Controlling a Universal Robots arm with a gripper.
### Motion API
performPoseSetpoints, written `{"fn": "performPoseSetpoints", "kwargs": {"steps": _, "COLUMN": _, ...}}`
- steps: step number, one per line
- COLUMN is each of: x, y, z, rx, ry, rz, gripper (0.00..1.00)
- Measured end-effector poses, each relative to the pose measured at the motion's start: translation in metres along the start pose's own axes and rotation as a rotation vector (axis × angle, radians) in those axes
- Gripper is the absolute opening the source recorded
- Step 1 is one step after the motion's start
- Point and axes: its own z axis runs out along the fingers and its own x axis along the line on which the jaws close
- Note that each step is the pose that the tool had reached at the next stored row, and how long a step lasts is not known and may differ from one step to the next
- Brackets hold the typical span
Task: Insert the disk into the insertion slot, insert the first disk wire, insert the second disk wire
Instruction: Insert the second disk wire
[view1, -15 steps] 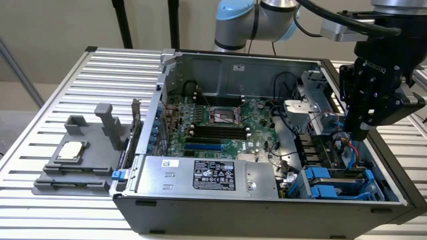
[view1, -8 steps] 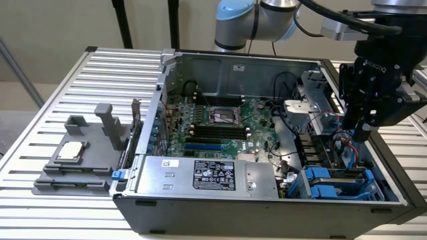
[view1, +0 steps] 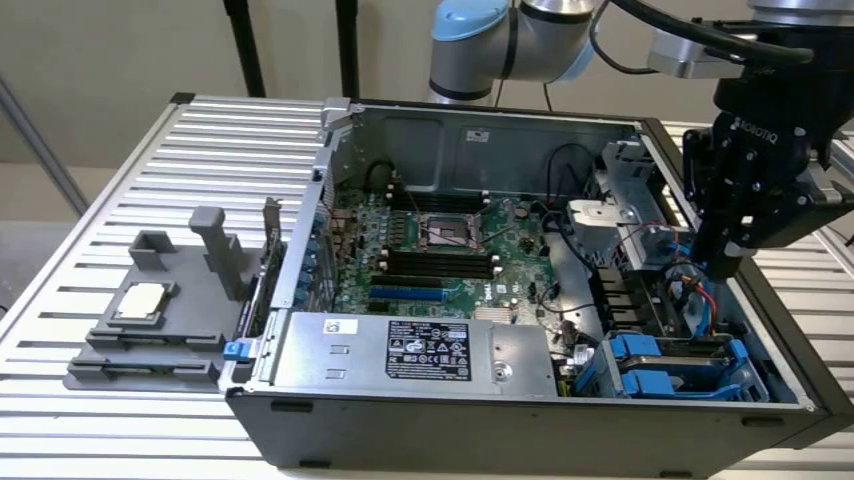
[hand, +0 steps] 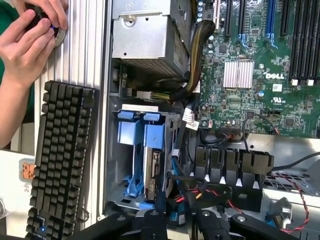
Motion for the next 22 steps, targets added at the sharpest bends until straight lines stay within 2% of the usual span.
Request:
{"fn": "performPoseSetpoints", "kwargs": {"steps": 6, "x": -0.0001, "y": -0.0001, "z": 0.0003, "rx": -0.0022, "ry": 0.0051, "rz": -0.001, "gripper": 0.29}}
{"fn": "performPoseSetpoints", "kwargs": {"steps": 7, "x": -0.0001, "y": -0.0001, "z": 0.0003, "rx": -0.0026, "ry": 0.0057, "rz": -0.001, "gripper": 0.27}}
{"fn": "performPoseSetpoints", "kwargs": {"steps": 8, "x": -0.0001, "y": -0.0001, "z": 0.0004, "rx": -0.0029, "ry": 0.0061, "rz": -0.001, "gripper": 0.2}}
{"fn": "performPoseSetpoints", "kwargs": {"steps": 17, "x": 0.0004, "y": 0.0, "z": 0.0008, "rx": -0.0052, "ry": 0.0063, "rz": -0.002, "gripper": 0.16}}
{"fn": "performPoseSetpoints", "kwargs": {"steps": 19, "x": 0.0017, "y": 0.0016, "z": 0.0011, "rx": -0.0048, "ry": 0.0027, "rz": -0.002, "gripper": 0.16}}
{"fn": "performPoseSetpoints", "kwargs": {"steps": 21, "x": 0.0036, "y": 0.0055, "z": 0.0014, "rx": -0.002, "ry": -0.0076, "rz": 0.0, "gripper": 0.16}}
{"fn": "performPoseSetpoints", "kwargs": {"steps": 22, "x": 0.0045, "y": 0.007, "z": 0.0015, "rx": -0.0002, "ry": -0.0149, "rz": 0.001, "gripper": 0.16}}
